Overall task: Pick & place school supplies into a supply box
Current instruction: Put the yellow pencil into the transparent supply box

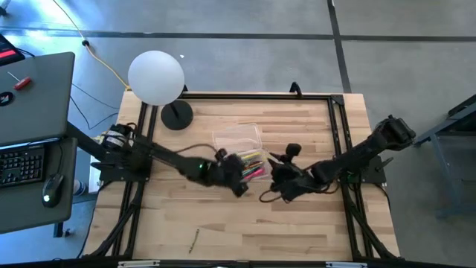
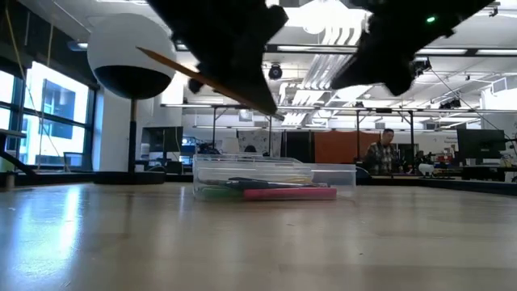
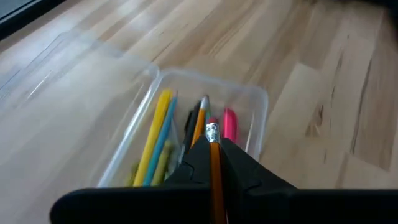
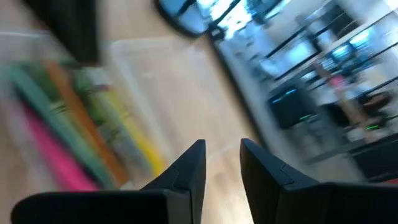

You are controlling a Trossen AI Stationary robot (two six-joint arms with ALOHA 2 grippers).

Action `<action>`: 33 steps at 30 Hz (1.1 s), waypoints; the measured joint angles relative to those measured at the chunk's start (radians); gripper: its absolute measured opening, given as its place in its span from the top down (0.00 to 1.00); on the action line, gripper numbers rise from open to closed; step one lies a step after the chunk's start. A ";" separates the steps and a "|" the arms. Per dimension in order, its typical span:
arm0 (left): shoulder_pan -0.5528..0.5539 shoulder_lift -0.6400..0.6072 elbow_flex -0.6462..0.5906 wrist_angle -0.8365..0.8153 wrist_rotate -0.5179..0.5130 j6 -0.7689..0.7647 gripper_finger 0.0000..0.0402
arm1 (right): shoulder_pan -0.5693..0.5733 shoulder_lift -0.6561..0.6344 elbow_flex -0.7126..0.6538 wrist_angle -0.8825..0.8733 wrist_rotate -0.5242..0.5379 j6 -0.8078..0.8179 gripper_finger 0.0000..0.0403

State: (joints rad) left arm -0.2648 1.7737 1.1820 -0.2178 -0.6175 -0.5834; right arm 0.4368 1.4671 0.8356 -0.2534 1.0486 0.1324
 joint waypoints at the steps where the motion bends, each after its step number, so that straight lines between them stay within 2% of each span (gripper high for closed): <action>1: 0.022 0.000 0.000 0.023 0.031 0.024 0.90 | 0.011 -0.017 0.000 -0.056 -0.032 0.055 0.81; 5: 0.094 0.043 -0.002 0.104 0.133 0.091 0.89 | 0.039 -0.049 0.000 -0.195 -0.151 0.221 0.81; 10: 0.154 0.136 0.000 0.230 0.253 0.131 0.89 | 0.051 -0.048 -0.001 -0.191 -0.173 0.261 0.81; 15: 0.189 0.199 -0.002 0.281 0.238 0.107 0.83 | 0.051 -0.047 -0.001 -0.187 -0.185 0.271 0.81; 23: 0.227 0.208 0.000 0.290 0.233 0.107 0.73 | 0.051 -0.047 -0.001 -0.178 -0.185 0.302 0.81; 27: 0.237 0.206 0.015 0.272 0.245 0.127 0.69 | 0.051 -0.047 -0.001 -0.176 -0.185 0.316 0.81; 30: 0.241 0.188 0.063 0.209 0.284 0.206 0.69 | 0.051 -0.047 -0.001 -0.175 -0.189 0.320 0.81; 33: 0.239 0.144 0.148 0.035 0.299 0.277 0.69 | 0.051 -0.047 -0.001 -0.169 -0.192 0.324 0.81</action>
State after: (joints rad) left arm -0.0262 1.9179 1.3295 -0.1824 -0.3186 -0.3068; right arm 0.4873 1.4204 0.8349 -0.4220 0.8562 0.4564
